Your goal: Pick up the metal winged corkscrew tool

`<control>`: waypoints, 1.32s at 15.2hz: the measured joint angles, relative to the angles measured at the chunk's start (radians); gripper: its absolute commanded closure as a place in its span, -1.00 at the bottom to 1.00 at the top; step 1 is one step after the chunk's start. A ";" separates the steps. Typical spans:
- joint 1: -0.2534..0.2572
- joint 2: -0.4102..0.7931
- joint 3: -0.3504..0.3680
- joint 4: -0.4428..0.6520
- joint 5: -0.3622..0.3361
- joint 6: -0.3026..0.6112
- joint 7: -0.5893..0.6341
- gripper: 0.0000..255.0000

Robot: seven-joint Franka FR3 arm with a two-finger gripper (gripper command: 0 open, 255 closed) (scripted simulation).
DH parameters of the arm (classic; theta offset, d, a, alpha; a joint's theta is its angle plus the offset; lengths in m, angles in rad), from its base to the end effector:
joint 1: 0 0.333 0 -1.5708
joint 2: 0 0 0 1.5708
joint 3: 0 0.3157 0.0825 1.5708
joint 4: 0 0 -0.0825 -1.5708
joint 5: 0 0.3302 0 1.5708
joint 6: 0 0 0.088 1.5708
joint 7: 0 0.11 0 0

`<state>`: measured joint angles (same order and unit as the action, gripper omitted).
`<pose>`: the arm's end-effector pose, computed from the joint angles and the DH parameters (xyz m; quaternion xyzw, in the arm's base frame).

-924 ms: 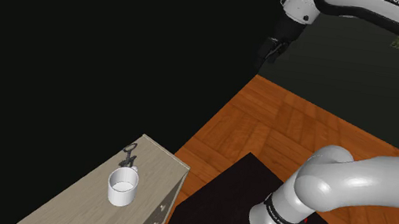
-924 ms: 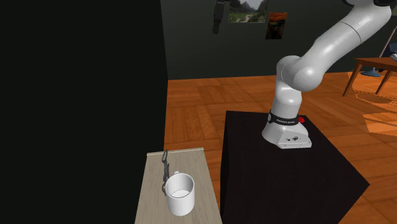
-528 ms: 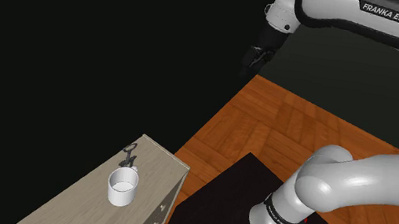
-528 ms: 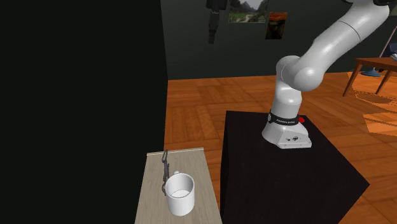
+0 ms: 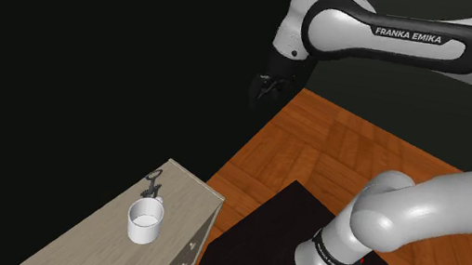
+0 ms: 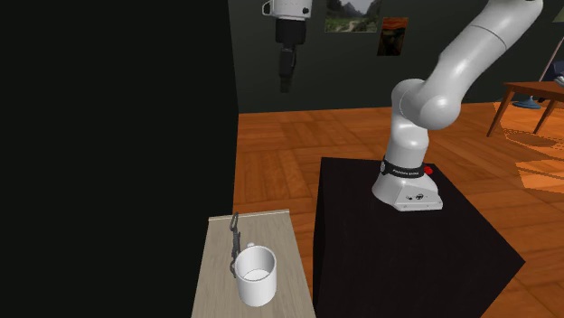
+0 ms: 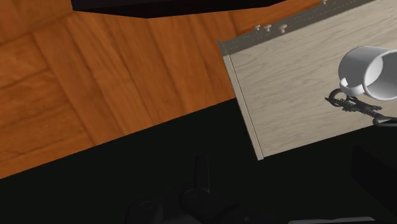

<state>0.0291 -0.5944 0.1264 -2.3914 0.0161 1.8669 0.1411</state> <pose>0.3230 0.0597 0.5417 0.9991 -0.0045 0.0366 0.0227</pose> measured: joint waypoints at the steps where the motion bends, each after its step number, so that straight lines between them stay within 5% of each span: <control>1: 0.006 0.011 0.015 -0.017 0.009 0.022 0.021 -1.00; 12: 0.045 0.315 0.177 0.026 0.049 0.232 0.261 -1.00; 20: 0.075 0.619 0.262 0.166 -0.016 0.353 0.458 -1.00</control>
<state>0.1039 0.0243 0.3883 -2.2255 -0.0002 2.2195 0.5994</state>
